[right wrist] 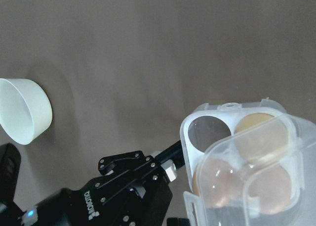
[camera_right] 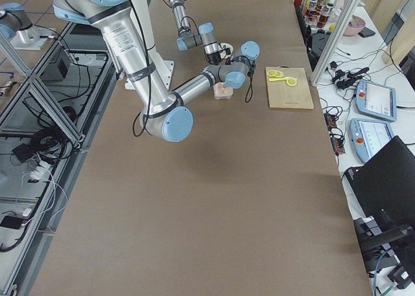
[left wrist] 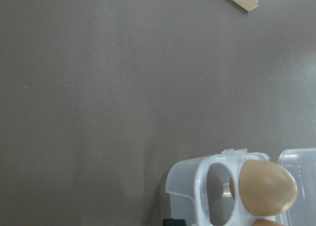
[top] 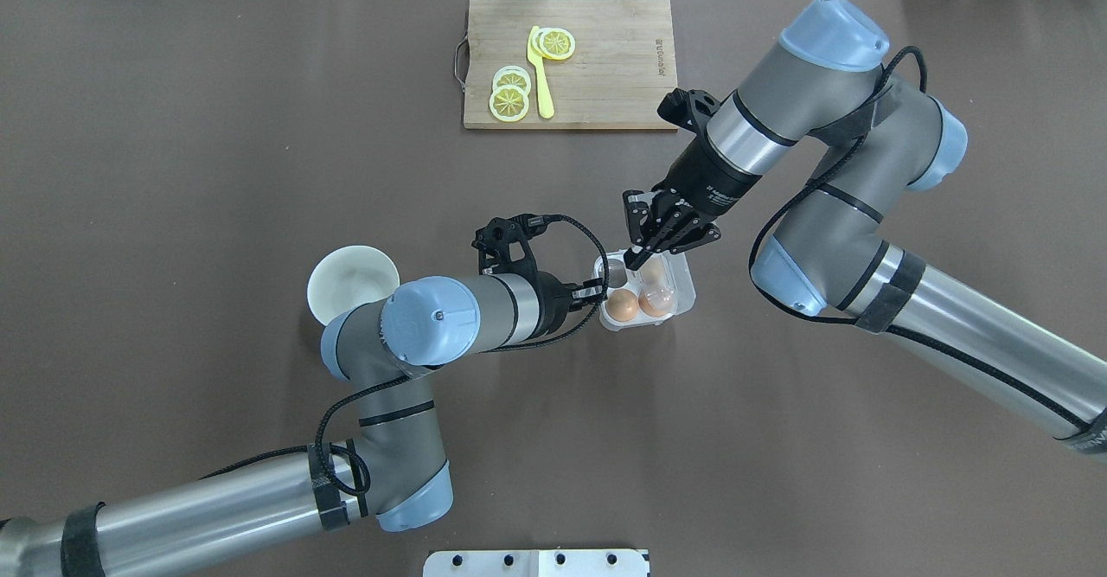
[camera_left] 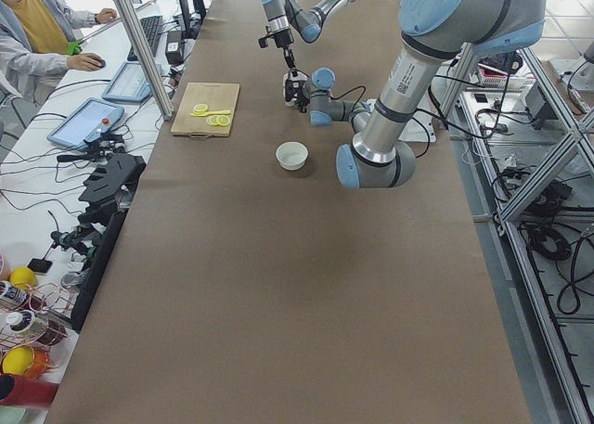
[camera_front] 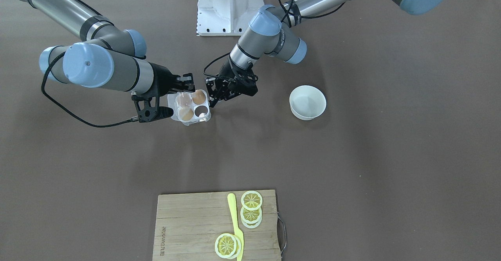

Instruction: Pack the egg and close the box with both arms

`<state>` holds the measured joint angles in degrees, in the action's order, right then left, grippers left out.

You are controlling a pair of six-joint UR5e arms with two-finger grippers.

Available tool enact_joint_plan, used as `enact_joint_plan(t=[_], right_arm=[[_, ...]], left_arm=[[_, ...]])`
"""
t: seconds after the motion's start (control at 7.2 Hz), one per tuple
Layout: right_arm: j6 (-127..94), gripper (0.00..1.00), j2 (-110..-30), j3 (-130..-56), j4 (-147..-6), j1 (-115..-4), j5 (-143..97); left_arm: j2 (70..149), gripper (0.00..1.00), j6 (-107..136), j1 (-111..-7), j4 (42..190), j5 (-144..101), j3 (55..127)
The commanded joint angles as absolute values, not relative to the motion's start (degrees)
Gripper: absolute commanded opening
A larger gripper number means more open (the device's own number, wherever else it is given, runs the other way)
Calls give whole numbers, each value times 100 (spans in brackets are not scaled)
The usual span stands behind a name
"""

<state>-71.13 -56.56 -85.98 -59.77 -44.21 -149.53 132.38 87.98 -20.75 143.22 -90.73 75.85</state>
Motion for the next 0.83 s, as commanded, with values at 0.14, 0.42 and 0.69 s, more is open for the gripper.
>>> enact_joint_plan(t=[0.14, 0.42, 0.69], right_arm=[[-7522, 0, -5388, -8596, -5977, -4333, -14889], [-7515, 0, -5457, -8622, -5968, -4620, -14984], [-7079, 0, -6297, -9260, -5889, -5636, -15467]], left_arm=[[12754, 0, 8684, -2372, 14344, -9858, 8112], [12438, 0, 8649, -2574, 14335, -10273, 8514], [11904, 0, 8622, -3204, 14300, -11340, 9417]])
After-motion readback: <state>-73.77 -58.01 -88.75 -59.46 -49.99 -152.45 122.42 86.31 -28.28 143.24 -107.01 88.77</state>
